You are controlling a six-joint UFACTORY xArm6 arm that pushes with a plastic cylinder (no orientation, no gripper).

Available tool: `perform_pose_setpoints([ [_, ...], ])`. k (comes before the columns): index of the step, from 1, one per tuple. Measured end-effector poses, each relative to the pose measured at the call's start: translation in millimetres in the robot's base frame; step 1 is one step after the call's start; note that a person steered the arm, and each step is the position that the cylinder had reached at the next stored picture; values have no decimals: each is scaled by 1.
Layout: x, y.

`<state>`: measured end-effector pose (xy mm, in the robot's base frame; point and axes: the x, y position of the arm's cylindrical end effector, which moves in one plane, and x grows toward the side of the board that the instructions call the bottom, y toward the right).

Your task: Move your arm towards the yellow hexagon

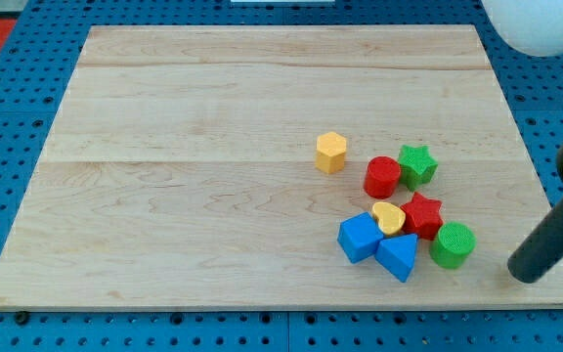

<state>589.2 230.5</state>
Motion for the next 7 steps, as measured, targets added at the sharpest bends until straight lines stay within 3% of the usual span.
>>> perform_pose_setpoints([
  [2,0,-83],
  [3,28,-87],
  [4,30,-88],
  [5,29,-132],
  [6,29,-214],
  [7,-2,-271],
])
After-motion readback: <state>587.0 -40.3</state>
